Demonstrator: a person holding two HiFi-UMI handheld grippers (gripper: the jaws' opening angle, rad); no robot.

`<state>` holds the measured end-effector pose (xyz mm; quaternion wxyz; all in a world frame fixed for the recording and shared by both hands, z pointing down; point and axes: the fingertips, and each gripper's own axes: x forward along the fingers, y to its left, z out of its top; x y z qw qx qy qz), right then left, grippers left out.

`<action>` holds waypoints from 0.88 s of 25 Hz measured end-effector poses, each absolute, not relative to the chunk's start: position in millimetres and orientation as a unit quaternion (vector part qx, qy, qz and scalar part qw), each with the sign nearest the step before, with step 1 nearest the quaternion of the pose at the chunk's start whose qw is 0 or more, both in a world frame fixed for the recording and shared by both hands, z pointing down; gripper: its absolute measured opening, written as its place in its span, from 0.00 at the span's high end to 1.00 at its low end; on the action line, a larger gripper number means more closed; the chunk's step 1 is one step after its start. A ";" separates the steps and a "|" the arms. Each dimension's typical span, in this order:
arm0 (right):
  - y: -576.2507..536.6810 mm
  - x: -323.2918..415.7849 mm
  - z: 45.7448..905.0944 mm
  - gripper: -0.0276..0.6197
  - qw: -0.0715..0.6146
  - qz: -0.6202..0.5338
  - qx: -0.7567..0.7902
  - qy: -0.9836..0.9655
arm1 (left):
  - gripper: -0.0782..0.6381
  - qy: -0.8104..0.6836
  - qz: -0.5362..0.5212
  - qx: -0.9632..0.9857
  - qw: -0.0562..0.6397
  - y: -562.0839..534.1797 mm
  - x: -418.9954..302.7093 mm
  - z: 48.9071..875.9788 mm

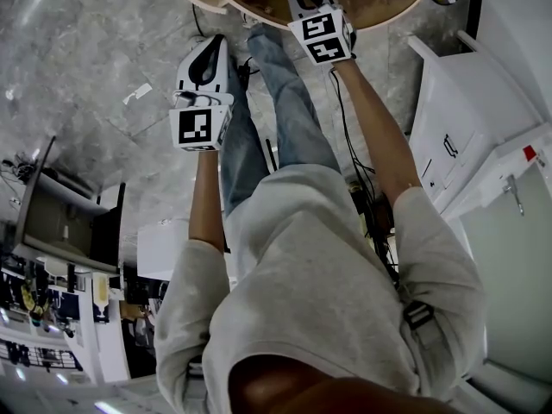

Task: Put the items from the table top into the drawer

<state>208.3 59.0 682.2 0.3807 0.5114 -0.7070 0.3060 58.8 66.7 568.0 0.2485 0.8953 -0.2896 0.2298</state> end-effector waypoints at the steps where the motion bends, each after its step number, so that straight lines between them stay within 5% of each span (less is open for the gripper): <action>1: 55.9 207.9 685.0 0.88 0.383 0.308 0.508 -0.707 | 0.87 -0.291 0.228 0.895 0.249 65.7 58.5 567.2; 5: 47.6 206.7 698.7 0.79 0.389 0.320 0.499 -0.705 | 0.87 -0.293 0.223 0.895 0.252 65.5 57.2 568.9; 22: 49.2 203.6 730.0 0.85 0.427 0.331 0.485 -0.688 | 0.87 -0.310 0.224 0.886 0.262 62.8 27.9 579.3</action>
